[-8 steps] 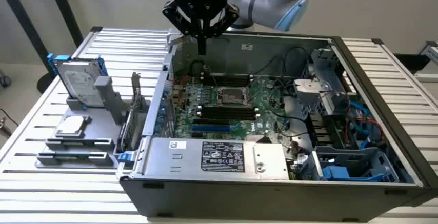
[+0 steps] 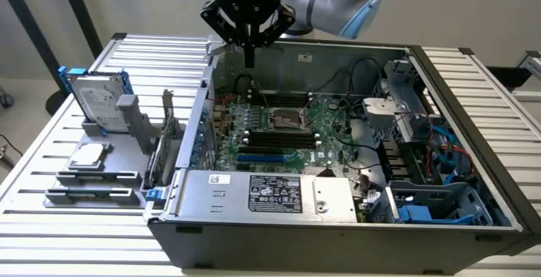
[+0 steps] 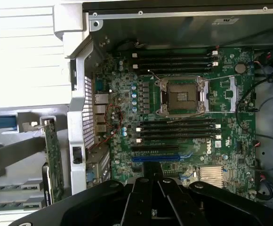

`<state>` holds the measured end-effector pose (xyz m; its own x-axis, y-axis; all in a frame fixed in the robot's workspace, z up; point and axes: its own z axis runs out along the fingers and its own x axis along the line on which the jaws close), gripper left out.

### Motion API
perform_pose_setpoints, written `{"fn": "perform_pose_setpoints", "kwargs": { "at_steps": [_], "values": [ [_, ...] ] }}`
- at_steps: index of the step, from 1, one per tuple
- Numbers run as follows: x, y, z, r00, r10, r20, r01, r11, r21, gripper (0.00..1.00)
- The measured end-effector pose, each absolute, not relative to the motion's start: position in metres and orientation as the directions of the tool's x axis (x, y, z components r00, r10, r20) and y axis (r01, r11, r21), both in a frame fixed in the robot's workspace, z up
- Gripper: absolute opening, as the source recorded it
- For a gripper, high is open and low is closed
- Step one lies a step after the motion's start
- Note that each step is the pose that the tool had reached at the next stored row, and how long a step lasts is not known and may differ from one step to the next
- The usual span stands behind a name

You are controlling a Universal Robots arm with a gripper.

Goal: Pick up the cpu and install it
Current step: 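Reach for the cpu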

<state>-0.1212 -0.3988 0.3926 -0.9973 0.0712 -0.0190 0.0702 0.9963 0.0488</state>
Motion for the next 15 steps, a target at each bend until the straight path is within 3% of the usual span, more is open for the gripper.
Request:
{"fn": "perform_pose_setpoints", "kwargs": {
  "at_steps": [15],
  "values": [
    [-0.159, -0.386, 0.392, -0.997, 0.071, -0.019, 0.07, 0.996, 0.049, 0.11]
  ]
}}
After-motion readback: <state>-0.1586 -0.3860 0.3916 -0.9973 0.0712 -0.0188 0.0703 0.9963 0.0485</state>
